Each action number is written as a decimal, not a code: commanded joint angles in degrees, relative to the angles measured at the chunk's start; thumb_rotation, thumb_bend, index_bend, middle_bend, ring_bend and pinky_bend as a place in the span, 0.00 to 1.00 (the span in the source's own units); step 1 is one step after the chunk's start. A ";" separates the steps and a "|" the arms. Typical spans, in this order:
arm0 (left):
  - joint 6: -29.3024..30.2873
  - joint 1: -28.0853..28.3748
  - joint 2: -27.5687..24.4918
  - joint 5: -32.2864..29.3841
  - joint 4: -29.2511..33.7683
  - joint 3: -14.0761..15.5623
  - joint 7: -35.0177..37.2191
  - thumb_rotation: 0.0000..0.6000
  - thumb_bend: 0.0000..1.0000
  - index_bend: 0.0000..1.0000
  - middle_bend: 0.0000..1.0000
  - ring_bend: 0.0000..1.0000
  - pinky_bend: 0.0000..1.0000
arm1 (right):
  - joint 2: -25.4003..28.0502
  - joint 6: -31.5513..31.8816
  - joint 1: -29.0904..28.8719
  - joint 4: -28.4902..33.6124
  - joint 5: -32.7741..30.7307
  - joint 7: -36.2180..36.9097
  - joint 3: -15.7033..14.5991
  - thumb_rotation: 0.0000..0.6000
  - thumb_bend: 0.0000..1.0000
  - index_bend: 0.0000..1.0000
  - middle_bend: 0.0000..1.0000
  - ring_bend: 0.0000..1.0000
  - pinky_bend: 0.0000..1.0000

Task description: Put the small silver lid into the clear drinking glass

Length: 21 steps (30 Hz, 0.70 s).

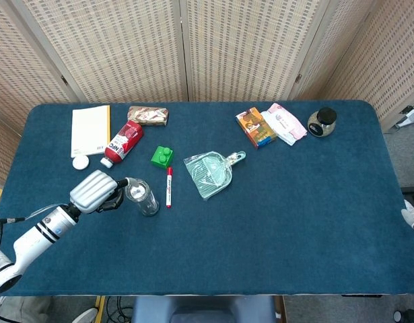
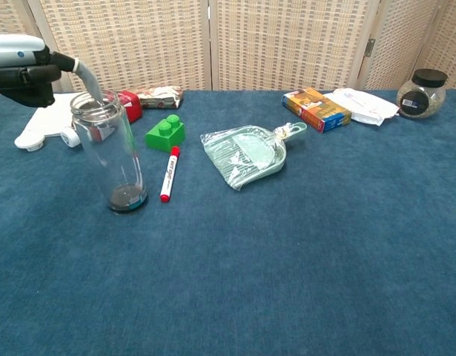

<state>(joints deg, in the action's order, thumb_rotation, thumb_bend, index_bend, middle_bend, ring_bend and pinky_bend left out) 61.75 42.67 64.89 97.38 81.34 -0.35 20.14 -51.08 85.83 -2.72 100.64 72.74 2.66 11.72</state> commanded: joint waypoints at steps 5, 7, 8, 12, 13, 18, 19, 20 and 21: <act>-0.15 0.06 -0.11 -0.25 0.24 0.16 -0.44 0.00 0.74 0.31 1.00 1.00 1.00 | 0.51 -0.08 -0.03 0.26 -0.67 0.54 0.44 1.00 0.16 0.26 0.26 0.23 0.33; -0.22 0.08 -0.21 -0.32 0.32 0.22 -0.55 0.00 0.74 0.32 1.00 1.00 1.00 | 0.63 -0.10 0.00 0.28 -0.83 0.73 0.51 1.00 0.16 0.26 0.26 0.23 0.33; -0.24 0.08 -0.20 -0.31 0.30 0.25 -0.71 0.00 0.74 0.32 1.00 1.00 1.00 | 0.67 -0.11 0.01 0.30 -0.87 0.80 0.53 1.00 0.16 0.26 0.26 0.23 0.33; -0.44 0.07 -0.21 -0.37 0.34 0.45 -1.29 0.00 0.74 0.32 1.00 1.00 1.00 | 0.83 -0.06 0.11 0.37 -0.86 1.11 0.53 1.00 0.16 0.26 0.26 0.23 0.33; -0.44 0.06 -0.28 -0.37 0.44 0.49 -1.35 0.00 0.74 0.32 1.00 1.00 1.00 | 0.85 -0.04 0.15 0.37 -0.83 1.16 0.50 1.00 0.16 0.26 0.26 0.23 0.33; -0.65 0.12 -0.23 -0.50 0.43 0.58 -1.73 0.00 0.74 0.33 1.00 1.00 1.00 | 0.91 -0.04 0.25 0.39 -0.84 1.36 0.43 1.00 0.16 0.26 0.26 0.23 0.33; -0.60 0.13 -0.23 -0.47 0.47 0.58 -1.81 0.00 0.74 0.33 1.00 1.00 1.00 | 0.90 -0.02 0.27 0.39 -0.85 1.37 0.42 1.00 0.16 0.26 0.26 0.23 0.33; -0.55 0.12 -0.22 -0.45 0.48 0.58 -1.84 0.00 0.74 0.33 1.00 1.00 1.00 | 0.90 0.00 0.29 0.38 -0.86 1.40 0.42 1.00 0.16 0.26 0.26 0.23 0.33; -0.45 0.10 -0.23 -0.37 0.55 0.61 -1.87 0.00 0.74 0.33 1.00 1.00 1.00 | 0.90 0.03 0.33 0.38 -0.85 1.43 0.40 1.00 0.16 0.26 0.26 0.23 0.33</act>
<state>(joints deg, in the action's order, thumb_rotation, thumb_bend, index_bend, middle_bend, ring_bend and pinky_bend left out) 61.28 42.78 64.66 96.98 81.87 0.24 18.29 -50.17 85.86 -2.39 101.02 71.88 4.09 12.12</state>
